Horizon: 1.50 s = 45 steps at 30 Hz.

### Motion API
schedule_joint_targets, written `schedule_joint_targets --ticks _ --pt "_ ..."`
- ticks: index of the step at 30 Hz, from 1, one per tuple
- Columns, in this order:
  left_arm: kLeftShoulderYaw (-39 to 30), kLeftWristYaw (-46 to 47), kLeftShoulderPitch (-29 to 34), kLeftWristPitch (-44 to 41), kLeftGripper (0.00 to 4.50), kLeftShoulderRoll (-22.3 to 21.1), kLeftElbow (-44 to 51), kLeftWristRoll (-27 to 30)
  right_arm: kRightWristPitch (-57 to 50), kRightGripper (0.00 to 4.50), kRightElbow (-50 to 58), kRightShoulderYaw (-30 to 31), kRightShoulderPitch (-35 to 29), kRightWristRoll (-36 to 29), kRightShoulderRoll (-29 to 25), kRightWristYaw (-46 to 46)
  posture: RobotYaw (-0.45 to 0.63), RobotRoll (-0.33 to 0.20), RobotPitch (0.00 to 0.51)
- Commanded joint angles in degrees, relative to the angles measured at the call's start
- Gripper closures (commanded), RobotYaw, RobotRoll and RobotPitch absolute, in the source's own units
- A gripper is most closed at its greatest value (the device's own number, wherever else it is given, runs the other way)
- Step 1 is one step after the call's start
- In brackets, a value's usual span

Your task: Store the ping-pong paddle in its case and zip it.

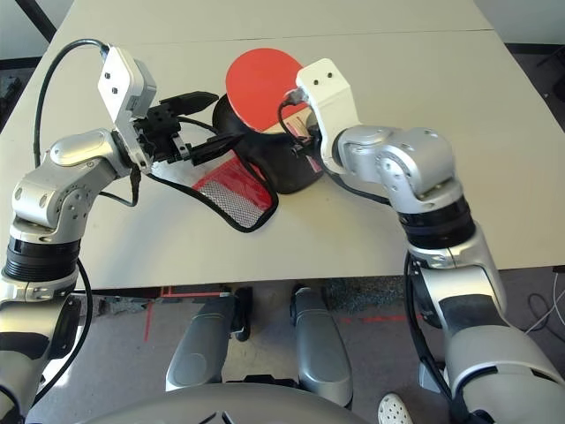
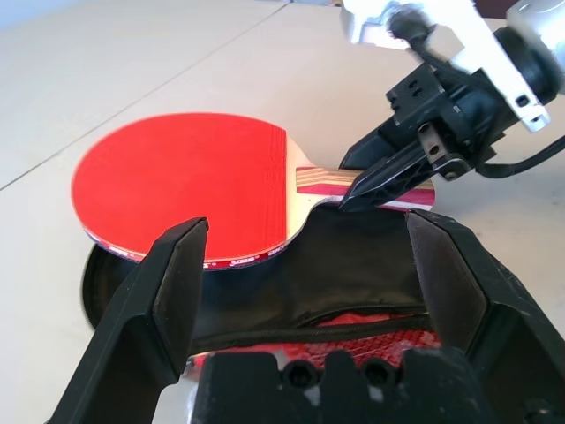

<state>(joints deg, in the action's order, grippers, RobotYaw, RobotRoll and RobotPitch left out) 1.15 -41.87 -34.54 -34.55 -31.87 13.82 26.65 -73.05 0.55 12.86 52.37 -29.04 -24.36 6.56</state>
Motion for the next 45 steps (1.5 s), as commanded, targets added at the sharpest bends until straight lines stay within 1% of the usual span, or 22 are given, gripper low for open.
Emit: schedule_joint_targets --ticks 1,8,13,18,26,31,33,34,35,38,39,41,44,45 --pt "-0.5 0.9 1.7 -1.5 0.00 -0.6 2.7 0.0 1.4 3.47 -2.4 0.6 1.5 2.8 1.5 2.3 0.20 0.000 0.233" --pt "-0.8 1.8 2.2 -2.2 0.00 -0.6 3.8 0.1 1.6 3.47 -6.2 1.8 2.0 7.0 4.2 6.2 0.22 0.000 0.234" --pt "-0.8 2.0 2.3 -2.4 0.00 -0.6 4.0 0.1 0.3 3.47 -6.4 1.6 1.2 9.0 4.9 7.4 0.22 0.000 0.237" --pt "-0.6 2.0 2.5 -2.6 0.00 -0.5 4.1 0.1 -2.7 3.47 -4.9 1.6 0.2 9.7 5.0 8.3 0.21 0.000 0.241" --pt "-0.2 1.9 2.2 -2.2 0.00 -0.2 3.4 -0.2 -7.8 3.47 -0.9 -0.4 -2.1 10.8 5.7 7.1 0.20 0.000 0.243" --pt "-0.3 1.8 2.0 -2.0 0.00 -0.2 3.2 -0.2 -7.6 3.47 -1.2 -2.7 -2.9 12.6 6.9 5.1 0.20 0.000 0.244" --pt "-0.6 1.7 2.0 -2.0 0.00 -0.6 3.3 -0.3 -6.9 2.76 -1.2 -3.3 -2.9 13.1 7.1 4.9 0.20 0.000 0.245" --pt "-1.0 1.6 1.9 -2.1 0.00 -1.1 3.5 -0.2 -6.9 2.48 -1.3 -3.7 -2.8 13.2 7.1 5.0 0.20 0.000 0.247" --pt "-1.4 1.6 1.8 -2.4 0.00 -1.6 3.9 -0.1 -6.7 2.08 -1.3 -4.2 -2.8 13.2 7.3 5.0 0.20 0.000 0.247" --pt "-3.4 0.8 1.3 -3.5 0.00 -4.7 5.1 0.6 -5.1 1.01 -0.7 -5.1 -3.0 12.7 6.8 6.4 0.21 0.000 0.249" --pt "-4.7 0.7 1.1 -4.4 0.00 -5.8 5.6 1.5 -5.0 0.63 -0.3 -5.5 -3.1 12.2 6.5 7.2 0.21 0.000 0.249" --pt "-9.0 0.3 0.8 -7.2 0.00 -8.7 6.2 4.5 -4.4 0.03 2.3 -5.2 -3.6 9.8 4.0 11.8 0.21 0.000 0.252" --pt "-15.7 -0.6 1.6 -9.5 0.00 -14.8 5.3 6.1 -3.3 0.03 4.8 -6.2 -4.2 7.1 0.5 17.0 0.22 0.000 0.253" --pt "-17.8 -1.4 3.3 -9.8 0.00 -17.5 4.5 5.7 -2.2 0.03 4.8 -7.0 -4.4 6.6 -0.5 18.2 0.22 0.000 0.254"
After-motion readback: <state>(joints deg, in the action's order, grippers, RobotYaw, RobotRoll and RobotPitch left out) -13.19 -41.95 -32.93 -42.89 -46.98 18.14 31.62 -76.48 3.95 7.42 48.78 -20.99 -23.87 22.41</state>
